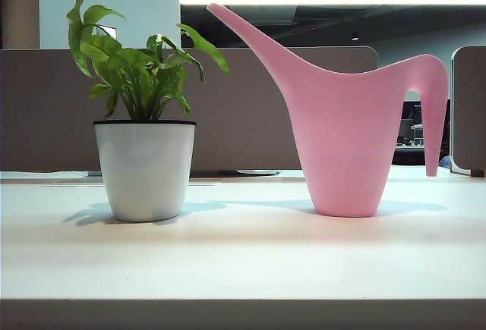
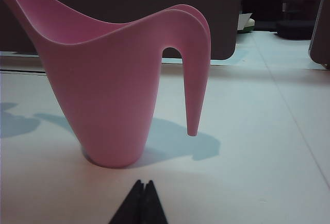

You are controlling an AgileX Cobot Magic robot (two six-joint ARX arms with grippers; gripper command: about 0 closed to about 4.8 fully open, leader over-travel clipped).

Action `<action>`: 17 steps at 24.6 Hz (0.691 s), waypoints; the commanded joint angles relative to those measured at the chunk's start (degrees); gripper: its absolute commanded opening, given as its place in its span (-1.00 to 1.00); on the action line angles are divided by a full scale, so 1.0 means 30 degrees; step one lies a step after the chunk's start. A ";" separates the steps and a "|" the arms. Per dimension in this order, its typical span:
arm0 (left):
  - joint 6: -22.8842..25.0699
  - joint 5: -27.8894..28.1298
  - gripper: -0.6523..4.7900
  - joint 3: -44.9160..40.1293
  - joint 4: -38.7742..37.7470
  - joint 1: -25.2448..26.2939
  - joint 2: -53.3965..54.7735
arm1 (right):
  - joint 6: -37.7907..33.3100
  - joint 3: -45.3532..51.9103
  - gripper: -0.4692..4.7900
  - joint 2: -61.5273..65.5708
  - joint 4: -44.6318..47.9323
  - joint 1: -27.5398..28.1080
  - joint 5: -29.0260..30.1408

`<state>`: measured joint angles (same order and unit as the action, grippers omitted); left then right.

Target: Pick up the watering can from the table, water the potted plant, and put the can back.

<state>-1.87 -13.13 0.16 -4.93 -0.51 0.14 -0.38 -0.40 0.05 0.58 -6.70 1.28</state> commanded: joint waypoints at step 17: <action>-0.0532 0.0160 -0.78 0.2965 -0.0889 0.0044 0.0080 | -0.2426 -0.2222 -0.85 0.0044 -0.0036 -0.0015 -0.3053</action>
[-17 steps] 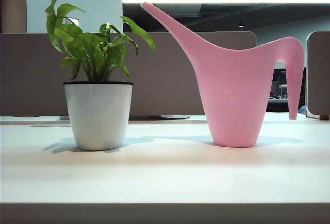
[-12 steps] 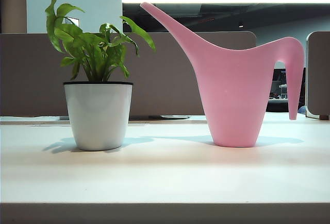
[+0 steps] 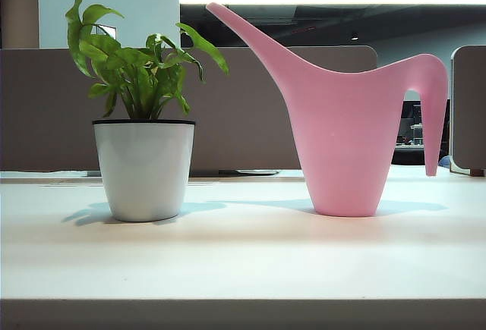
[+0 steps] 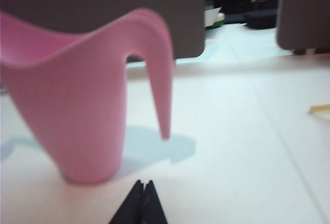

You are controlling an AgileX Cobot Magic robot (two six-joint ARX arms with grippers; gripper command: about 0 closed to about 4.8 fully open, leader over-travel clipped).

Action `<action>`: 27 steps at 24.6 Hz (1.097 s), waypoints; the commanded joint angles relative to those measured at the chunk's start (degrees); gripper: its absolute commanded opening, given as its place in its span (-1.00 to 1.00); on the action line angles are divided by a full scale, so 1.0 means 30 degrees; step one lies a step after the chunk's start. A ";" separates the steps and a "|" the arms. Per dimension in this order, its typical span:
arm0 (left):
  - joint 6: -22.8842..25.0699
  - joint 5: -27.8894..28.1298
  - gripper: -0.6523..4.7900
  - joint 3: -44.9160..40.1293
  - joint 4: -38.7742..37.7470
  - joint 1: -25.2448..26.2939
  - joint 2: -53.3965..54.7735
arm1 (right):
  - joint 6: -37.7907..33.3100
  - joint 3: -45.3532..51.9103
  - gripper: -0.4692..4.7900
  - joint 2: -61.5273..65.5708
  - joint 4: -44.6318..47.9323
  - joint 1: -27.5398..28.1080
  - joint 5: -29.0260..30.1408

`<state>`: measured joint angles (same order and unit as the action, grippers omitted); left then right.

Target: Pick up the watering can from the table, water the potted plant, and put the can back.

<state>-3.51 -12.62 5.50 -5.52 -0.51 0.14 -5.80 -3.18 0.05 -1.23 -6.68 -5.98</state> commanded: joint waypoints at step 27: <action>0.1741 -0.4116 -0.78 1.1927 -0.7861 0.0015 0.9034 | 0.3169 -1.0856 -0.83 1.4790 -0.3497 -0.0029 0.0663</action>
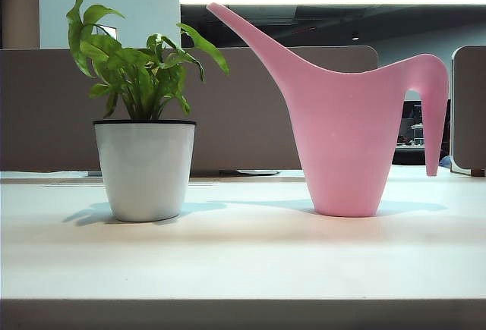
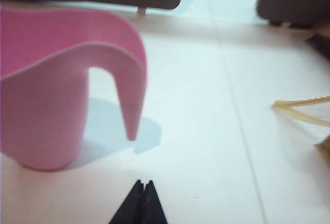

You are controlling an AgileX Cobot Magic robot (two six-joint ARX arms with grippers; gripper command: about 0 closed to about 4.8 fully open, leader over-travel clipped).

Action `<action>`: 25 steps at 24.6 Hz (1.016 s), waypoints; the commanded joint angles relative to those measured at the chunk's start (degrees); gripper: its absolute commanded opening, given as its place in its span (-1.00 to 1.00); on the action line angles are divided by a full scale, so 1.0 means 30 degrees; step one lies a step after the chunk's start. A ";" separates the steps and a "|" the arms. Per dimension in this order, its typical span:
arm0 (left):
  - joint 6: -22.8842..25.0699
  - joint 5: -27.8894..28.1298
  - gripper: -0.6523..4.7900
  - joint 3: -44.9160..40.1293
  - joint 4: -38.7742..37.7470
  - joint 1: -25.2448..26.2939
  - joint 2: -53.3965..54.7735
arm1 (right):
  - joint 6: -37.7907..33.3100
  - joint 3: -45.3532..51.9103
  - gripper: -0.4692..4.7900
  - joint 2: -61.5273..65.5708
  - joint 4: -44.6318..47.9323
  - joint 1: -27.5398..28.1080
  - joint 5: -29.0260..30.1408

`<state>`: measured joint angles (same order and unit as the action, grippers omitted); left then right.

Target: Pick up the watering can from the table, water the potted plant, and put the can back.

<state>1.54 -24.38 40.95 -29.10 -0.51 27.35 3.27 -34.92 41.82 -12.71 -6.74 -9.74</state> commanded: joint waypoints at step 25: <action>-0.0022 -0.0969 -0.78 0.0168 0.0823 -0.1282 -0.0066 | -0.1654 -0.0335 0.58 0.9537 1.0666 0.0007 0.0794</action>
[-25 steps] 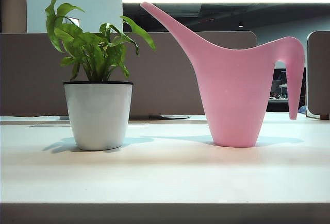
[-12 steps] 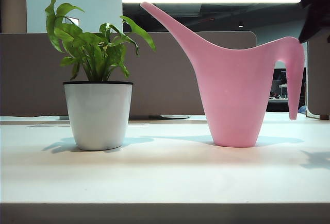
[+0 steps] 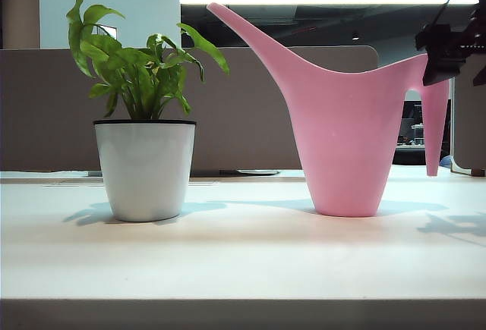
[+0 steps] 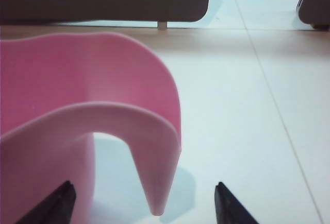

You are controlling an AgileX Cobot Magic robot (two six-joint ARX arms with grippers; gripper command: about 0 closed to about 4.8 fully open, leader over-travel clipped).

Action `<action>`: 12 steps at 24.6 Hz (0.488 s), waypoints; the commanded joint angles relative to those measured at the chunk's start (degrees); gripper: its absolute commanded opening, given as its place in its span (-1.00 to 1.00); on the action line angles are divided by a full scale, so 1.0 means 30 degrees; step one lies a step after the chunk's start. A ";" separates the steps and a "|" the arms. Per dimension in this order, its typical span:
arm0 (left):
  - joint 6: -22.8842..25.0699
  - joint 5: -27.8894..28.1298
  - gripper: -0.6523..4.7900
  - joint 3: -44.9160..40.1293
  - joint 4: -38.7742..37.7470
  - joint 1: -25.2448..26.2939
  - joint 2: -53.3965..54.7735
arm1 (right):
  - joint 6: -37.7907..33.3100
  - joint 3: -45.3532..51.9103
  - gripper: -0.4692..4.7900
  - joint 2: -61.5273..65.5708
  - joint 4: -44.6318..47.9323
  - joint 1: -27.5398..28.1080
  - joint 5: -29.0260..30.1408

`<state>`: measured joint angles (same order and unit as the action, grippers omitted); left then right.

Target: Pick up the watering can from the table, water the potted plant, and put the can back.

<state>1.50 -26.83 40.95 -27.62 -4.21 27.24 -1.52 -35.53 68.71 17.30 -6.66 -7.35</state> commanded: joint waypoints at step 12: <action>0.0874 -0.0066 -0.78 0.1064 -0.1909 -0.0882 -0.0029 | 0.0015 -0.0138 0.58 0.4182 0.4379 0.0109 -0.0226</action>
<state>2.04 -26.92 43.55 -32.47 -6.42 27.27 -1.50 -35.53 81.06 27.55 -6.57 -7.57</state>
